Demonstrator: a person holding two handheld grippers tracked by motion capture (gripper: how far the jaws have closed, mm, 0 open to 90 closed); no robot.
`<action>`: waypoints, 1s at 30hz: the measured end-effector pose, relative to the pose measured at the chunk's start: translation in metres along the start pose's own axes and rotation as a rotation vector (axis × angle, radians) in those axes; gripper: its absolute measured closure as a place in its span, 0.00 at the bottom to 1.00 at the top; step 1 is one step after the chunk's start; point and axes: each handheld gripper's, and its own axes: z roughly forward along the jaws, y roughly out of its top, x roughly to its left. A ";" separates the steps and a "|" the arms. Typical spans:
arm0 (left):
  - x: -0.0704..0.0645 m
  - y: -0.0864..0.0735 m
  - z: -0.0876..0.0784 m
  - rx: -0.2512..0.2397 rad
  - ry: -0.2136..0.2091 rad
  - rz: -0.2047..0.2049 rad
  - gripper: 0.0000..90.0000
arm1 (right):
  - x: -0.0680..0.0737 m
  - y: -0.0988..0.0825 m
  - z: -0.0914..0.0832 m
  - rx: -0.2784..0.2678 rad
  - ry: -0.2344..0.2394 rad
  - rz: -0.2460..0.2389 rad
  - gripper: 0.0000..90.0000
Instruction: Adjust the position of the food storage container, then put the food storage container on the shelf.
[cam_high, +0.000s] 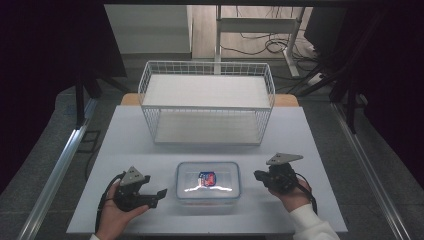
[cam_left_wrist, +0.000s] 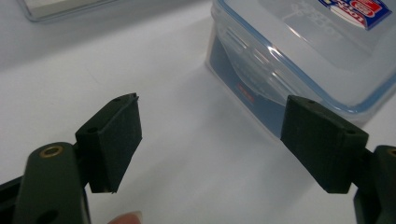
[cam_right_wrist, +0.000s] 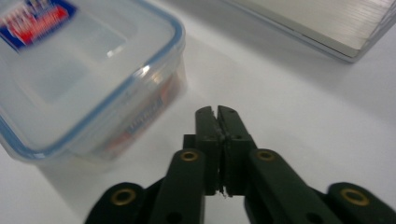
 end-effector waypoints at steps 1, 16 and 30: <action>-0.001 0.000 -0.002 -0.004 0.000 0.000 0.23 | -0.001 0.000 0.000 -0.022 0.013 0.027 0.78; -0.005 0.008 -0.005 -0.045 0.000 -0.005 0.23 | 0.004 -0.005 -0.006 -0.130 0.050 0.115 0.30; -0.002 0.017 -0.002 -0.066 -0.051 -0.085 0.17 | 0.013 -0.003 -0.007 -0.137 0.128 0.162 0.26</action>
